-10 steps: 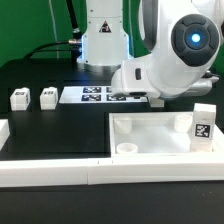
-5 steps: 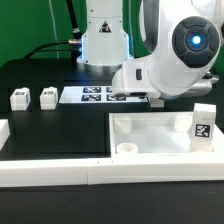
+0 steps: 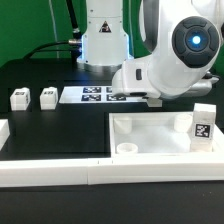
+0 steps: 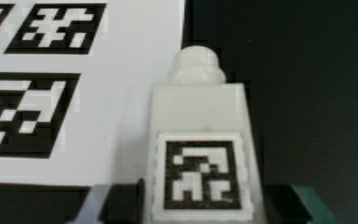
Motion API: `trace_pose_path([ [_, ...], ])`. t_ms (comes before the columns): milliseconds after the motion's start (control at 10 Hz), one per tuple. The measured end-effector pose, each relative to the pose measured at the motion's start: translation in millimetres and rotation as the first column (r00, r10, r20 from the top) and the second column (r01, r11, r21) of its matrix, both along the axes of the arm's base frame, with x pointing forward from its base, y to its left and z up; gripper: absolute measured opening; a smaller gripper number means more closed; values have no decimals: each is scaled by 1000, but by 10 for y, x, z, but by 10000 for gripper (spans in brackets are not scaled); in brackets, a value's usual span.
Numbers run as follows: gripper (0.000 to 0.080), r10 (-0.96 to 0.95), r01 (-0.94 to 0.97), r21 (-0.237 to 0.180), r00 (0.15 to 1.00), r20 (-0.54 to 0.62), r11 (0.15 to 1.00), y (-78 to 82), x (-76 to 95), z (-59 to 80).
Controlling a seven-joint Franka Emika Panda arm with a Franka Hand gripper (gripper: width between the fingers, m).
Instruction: Assemble square table
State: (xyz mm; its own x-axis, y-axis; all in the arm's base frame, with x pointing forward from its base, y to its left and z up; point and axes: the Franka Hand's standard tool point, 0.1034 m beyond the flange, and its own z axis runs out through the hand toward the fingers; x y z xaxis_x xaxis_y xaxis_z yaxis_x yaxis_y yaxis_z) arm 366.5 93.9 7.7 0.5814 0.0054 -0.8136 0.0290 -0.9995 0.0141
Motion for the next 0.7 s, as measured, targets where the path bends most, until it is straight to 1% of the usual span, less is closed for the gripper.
trace_pose_path([
  [300,290,2,-2,1,1000,2,1000,-4,17,18],
  [400,290,19,-19,12,1000,22,1000,-16,169,209],
  [500,290,47,-49,40,997,54,998,-56,292,419],
  [600,290,79,-84,56,993,90,995,-115,398,645],
  [700,290,88,-94,50,989,119,994,-153,458,831],
])
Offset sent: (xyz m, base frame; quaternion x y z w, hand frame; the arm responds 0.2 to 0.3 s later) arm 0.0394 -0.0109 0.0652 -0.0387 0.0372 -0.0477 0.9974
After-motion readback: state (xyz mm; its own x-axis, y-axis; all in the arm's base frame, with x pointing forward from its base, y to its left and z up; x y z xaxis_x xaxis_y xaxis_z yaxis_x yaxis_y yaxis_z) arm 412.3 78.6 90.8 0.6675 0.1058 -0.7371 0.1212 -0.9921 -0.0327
